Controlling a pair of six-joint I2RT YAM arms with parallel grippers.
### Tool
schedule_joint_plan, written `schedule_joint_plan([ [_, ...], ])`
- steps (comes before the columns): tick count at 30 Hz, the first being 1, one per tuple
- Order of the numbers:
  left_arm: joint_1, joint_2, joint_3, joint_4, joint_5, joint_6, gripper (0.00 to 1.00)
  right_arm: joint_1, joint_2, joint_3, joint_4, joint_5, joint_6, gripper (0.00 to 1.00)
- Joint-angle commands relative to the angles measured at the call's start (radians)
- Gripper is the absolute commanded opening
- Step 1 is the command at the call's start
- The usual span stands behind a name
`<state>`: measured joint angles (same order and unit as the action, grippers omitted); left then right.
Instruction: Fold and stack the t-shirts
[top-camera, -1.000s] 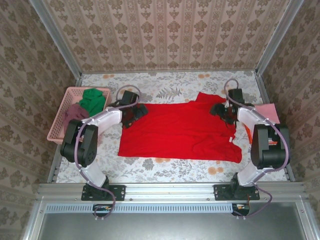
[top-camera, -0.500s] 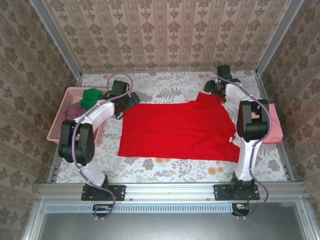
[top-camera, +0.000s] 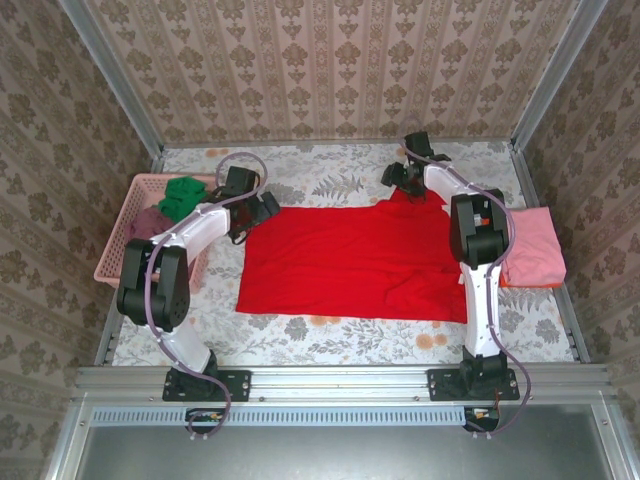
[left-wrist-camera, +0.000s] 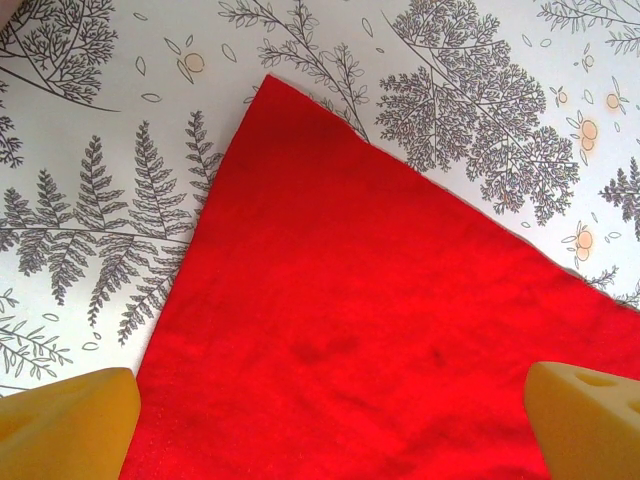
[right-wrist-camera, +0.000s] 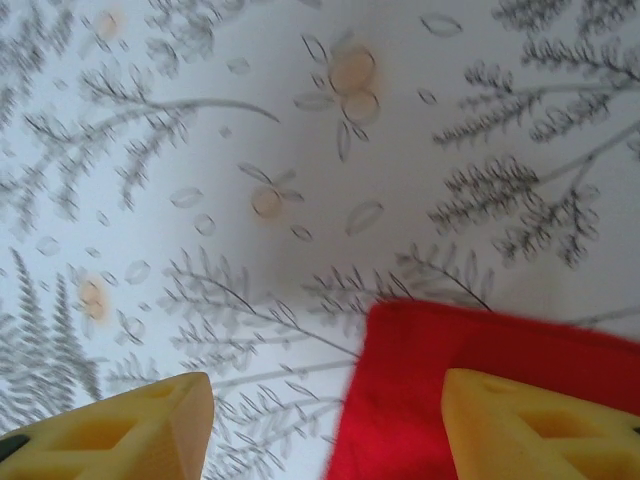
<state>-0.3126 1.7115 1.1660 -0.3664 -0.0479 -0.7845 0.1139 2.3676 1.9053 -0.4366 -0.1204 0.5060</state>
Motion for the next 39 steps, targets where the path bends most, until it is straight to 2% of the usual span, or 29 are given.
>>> schedule_joint_plan([
  [1,0.006,0.0,-0.001,0.007,0.018,0.004,1.0,0.004,0.082,0.08,-0.04,-0.056,0.053,0.64],
  [13,0.004,0.014,-0.013,0.018,0.028,-0.001,1.0,0.057,0.32,0.47,-0.16,-0.215,0.065,0.67],
  [18,0.006,0.019,-0.006,0.012,0.041,0.014,1.0,0.061,0.315,0.509,-0.059,-0.3,0.086,0.68],
  [21,0.006,0.022,-0.002,0.02,0.038,0.019,1.0,0.059,0.301,0.581,-0.088,-0.303,0.052,0.69],
  [24,0.007,0.054,0.042,-0.018,0.016,0.028,1.0,0.057,0.229,0.565,-0.094,-0.272,0.007,0.72],
  [26,0.008,0.081,0.079,-0.048,-0.012,0.026,1.0,0.061,0.14,0.466,-0.091,-0.231,-0.029,0.75],
  [28,0.009,0.125,0.131,-0.096,-0.055,-0.003,0.98,0.061,0.004,0.252,0.014,-0.188,-0.044,0.75],
  [31,0.013,0.218,0.244,-0.187,-0.087,-0.06,0.89,0.055,-0.185,-0.065,0.192,-0.145,-0.041,0.76],
  [34,0.016,0.309,0.366,-0.274,-0.135,-0.097,0.79,0.05,-0.325,-0.309,0.299,-0.139,-0.038,0.76],
  [39,0.047,0.412,0.491,-0.346,-0.177,-0.122,0.64,0.039,-0.456,-0.546,0.335,-0.125,-0.065,0.76],
])
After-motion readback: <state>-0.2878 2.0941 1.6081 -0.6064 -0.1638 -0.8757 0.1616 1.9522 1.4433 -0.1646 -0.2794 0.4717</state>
